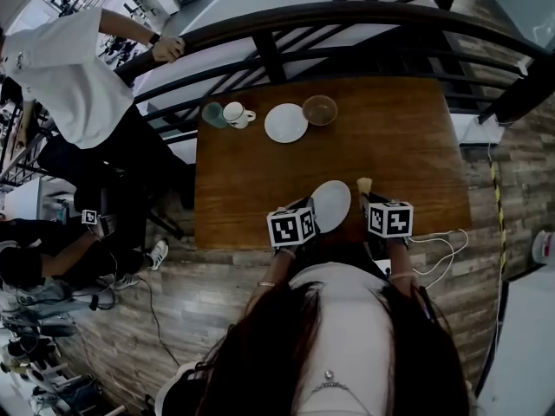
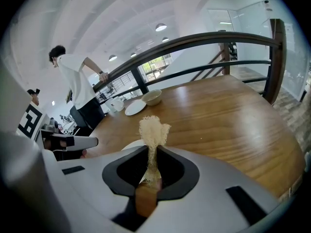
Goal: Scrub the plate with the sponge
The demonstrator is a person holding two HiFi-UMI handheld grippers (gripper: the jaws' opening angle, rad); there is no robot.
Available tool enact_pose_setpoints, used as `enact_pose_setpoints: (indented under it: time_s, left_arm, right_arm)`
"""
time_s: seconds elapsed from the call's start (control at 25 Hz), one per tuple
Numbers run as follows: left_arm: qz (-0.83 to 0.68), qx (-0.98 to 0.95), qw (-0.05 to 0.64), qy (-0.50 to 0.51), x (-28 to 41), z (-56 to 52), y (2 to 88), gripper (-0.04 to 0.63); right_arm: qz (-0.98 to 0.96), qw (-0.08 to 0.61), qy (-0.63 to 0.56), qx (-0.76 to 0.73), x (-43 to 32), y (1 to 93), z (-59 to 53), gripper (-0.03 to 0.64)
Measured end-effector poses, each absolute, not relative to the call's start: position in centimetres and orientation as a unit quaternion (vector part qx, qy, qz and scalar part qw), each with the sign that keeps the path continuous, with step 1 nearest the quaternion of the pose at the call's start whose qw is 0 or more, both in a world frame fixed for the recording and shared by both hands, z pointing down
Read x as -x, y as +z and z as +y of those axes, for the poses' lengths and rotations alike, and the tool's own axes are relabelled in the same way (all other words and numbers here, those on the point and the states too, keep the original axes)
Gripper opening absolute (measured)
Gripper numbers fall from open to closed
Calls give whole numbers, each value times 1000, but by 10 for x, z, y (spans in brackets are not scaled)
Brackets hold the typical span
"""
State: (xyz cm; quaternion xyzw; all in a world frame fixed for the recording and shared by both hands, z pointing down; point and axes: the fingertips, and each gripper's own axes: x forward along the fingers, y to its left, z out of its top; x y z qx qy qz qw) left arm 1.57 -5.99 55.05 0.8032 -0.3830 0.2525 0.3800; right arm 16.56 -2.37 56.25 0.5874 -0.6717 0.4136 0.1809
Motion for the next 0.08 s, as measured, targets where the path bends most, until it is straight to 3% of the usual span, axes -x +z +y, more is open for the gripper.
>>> enact_pose_setpoints:
  time_s: [0.08]
  left_arm:
    - [-382,-803,380,253,-17,-60,551,9]
  right_arm:
    - [-672,183,414,-586,-166,563,-23,67]
